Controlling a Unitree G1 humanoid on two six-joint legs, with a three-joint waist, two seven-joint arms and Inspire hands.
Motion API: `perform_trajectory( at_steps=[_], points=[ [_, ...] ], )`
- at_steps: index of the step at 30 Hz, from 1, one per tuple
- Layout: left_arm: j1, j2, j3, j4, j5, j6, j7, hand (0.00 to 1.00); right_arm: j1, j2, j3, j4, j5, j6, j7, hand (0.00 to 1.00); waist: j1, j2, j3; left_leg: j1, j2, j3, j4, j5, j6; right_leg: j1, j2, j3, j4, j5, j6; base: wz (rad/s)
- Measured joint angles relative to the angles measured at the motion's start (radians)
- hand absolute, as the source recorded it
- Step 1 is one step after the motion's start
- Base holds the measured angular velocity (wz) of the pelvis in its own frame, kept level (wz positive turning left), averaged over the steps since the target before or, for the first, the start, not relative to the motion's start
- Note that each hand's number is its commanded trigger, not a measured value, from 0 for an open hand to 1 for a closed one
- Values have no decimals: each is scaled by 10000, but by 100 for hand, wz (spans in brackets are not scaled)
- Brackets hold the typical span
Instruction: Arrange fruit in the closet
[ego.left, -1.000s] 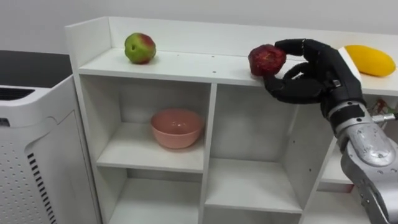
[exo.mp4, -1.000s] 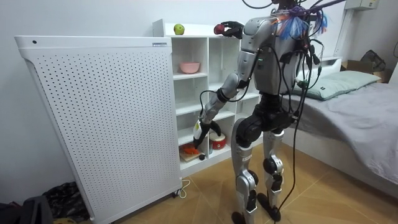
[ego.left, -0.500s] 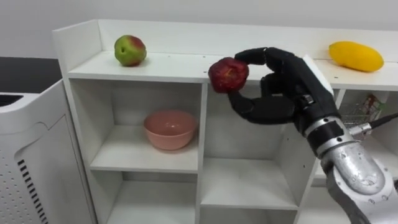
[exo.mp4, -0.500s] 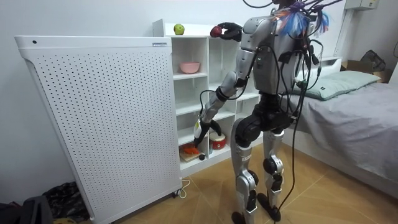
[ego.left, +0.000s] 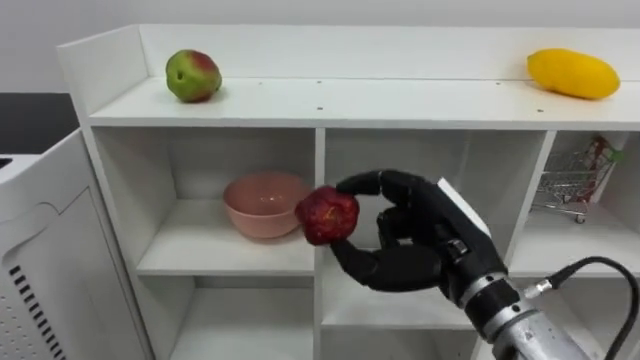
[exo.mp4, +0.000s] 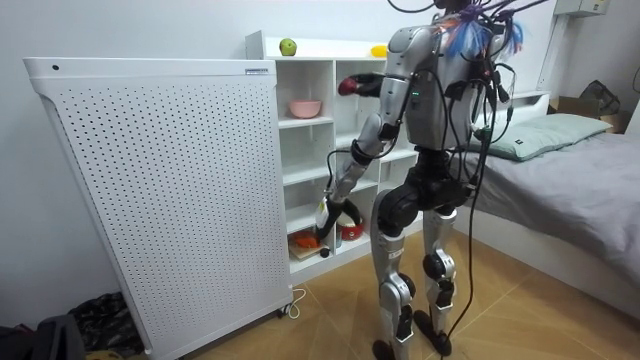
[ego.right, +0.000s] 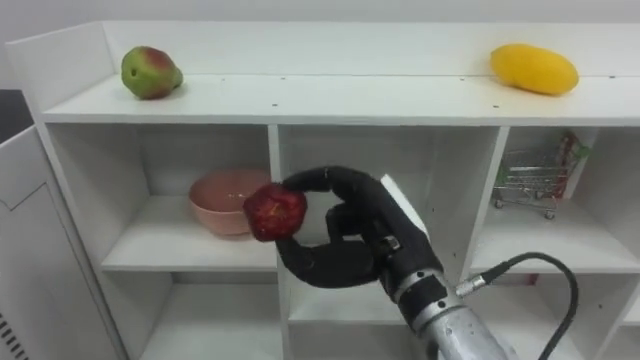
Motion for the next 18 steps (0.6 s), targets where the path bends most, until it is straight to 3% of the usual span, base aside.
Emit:
perform_trajectory(
  at_steps=[1,5,7,9,11,13,18],
  points=[
    [0,3,-113,87,0,-1,89,0,61,77,10,501,162,6,-6,100,-4,11,-36,-138,-4,0,42,5,9,-155,-11,2,55,2,-2,0],
    [-17,-46,-337,345,-513,-70,373,0,91,402,59,2047,1144,-19,-236,100,-5,46,-39,-557,-28,4,77,121,27,-656,-67,-25,219,37,-41,0],
    [-15,-113,-504,725,-1162,-98,545,0,93,737,55,3333,2220,-13,-504,100,-68,52,-35,-684,-10,1,99,132,15,-831,-76,-48,321,37,-42,0],
    [-58,-192,-634,975,-1549,-163,644,0,74,780,50,3987,3339,-20,-618,100,-37,53,-24,-988,2,-9,190,165,24,-1153,-189,-147,487,36,-43,0],
    [-134,-283,-737,1241,-1551,-256,697,0,-1,823,44,4759,4338,-213,-656,100,-33,52,63,-1248,3,-19,275,201,50,-1401,-243,-227,588,36,-44,6],
    [-253,-286,-752,1403,-1901,-307,931,0,-2,972,-31,5566,5297,-318,-807,100,-36,76,204,-1589,-50,-110,440,221,77,-1726,-286,-299,787,33,-45,9],
    [-475,-339,-734,1547,-1994,-446,1155,0,-468,1142,-454,6920,7408,-401,-855,100,60,53,311,-2839,-265,-101,800,433,202,-3163,-583,-274,1553,26,-52,3]
  ],
)
